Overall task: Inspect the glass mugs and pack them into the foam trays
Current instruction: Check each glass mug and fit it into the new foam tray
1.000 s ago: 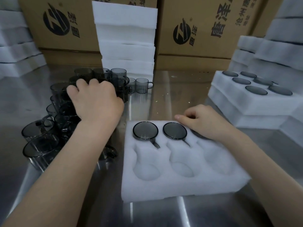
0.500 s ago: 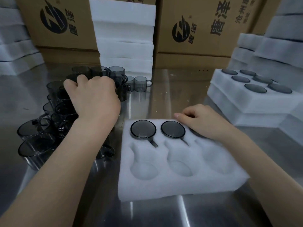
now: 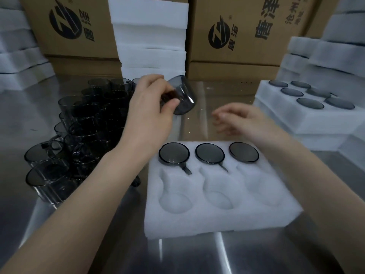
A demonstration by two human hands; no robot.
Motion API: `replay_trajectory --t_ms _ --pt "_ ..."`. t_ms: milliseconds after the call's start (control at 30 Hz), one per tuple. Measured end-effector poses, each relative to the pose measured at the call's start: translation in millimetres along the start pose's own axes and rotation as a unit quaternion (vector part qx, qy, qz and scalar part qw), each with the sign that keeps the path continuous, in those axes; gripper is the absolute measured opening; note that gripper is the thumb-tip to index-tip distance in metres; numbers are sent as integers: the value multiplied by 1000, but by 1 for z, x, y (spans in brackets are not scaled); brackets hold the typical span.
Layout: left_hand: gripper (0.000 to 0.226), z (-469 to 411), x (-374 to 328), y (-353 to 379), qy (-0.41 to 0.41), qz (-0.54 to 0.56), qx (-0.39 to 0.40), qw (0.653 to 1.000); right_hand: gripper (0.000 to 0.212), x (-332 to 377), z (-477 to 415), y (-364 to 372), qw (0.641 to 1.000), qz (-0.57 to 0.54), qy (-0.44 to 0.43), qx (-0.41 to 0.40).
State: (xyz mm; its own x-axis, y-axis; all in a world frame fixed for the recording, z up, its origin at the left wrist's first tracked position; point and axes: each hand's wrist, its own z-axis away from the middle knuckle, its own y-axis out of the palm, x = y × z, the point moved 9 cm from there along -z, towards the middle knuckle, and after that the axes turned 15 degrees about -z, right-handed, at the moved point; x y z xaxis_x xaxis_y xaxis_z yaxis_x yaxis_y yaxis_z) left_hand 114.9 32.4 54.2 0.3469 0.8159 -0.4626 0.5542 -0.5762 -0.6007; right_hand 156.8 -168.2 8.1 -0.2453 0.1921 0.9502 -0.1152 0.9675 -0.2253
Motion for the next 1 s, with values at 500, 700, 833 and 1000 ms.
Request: replay_trajectory --t_ms 500,700,833,1000 --pt "63 19 7 45 -8 261 109 959 28 7 -2 41 945 -302 29 120" --pt "60 21 0 50 31 251 131 959 23 2 -2 39 941 -324 32 95" --pt "67 23 -7 49 77 178 117 974 16 1 -1 37 942 -325 37 70" --pt "71 26 -19 47 140 113 100 979 22 3 -1 35 958 -284 17 38"
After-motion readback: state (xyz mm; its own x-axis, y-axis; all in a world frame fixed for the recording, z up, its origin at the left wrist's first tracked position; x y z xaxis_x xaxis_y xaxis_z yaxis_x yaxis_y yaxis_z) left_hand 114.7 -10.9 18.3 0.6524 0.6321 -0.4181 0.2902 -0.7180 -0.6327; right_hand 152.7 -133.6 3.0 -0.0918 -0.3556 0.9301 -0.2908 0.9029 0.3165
